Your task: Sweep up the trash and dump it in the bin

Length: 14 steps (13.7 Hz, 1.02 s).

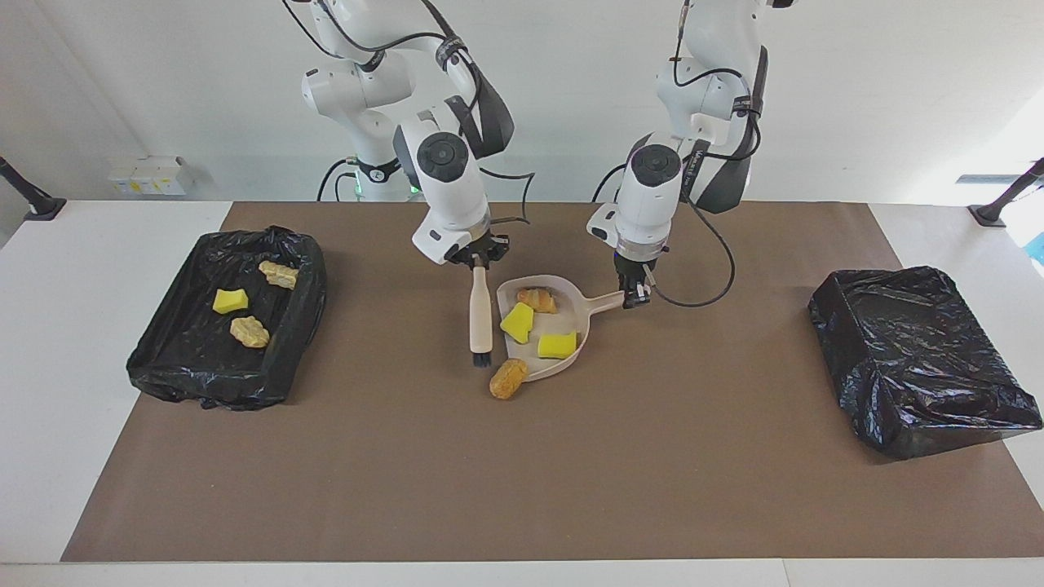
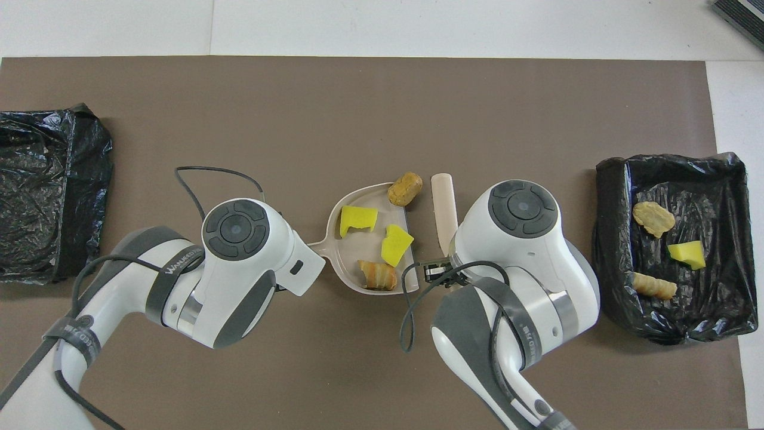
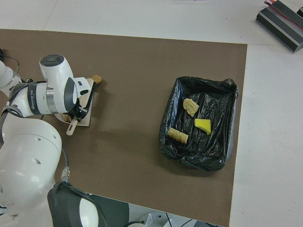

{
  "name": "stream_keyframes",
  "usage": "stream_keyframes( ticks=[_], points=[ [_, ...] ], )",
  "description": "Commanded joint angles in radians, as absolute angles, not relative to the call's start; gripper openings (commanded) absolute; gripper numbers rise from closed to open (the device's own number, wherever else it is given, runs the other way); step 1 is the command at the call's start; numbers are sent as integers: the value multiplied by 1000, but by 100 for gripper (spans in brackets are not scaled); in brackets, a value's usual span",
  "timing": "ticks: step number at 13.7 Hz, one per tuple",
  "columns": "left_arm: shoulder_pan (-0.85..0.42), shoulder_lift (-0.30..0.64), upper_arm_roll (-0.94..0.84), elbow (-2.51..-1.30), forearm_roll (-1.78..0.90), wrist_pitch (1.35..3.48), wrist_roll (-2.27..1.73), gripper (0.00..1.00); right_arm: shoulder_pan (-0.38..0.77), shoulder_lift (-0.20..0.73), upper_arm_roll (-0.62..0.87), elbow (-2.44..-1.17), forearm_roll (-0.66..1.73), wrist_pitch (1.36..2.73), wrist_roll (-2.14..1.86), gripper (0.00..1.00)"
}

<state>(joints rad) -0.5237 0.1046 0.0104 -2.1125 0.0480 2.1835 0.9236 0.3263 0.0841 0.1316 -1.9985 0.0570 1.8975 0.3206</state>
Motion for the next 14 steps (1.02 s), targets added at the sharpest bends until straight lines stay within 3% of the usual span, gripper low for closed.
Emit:
stream_keyframes(
  ticks=[1, 5, 7, 14],
  points=[
    [-495, 100, 12, -2128, 54, 2191, 905, 0, 253, 103, 141, -1985, -72, 1896, 87, 0],
    [-495, 101, 12, -2126, 51, 2194, 813, 0, 233, 285, 144, -1792, -204, 1893, -72, 0],
    [-508, 104, 12, -2129, 51, 2200, 811, 0, 242, 339, 147, -1796, -195, 1948, -65, 0],
    [-555, 104, 11, -2131, 54, 2194, 819, 0, 285, 314, 152, -1867, 190, 1973, 101, 0]
  ],
)
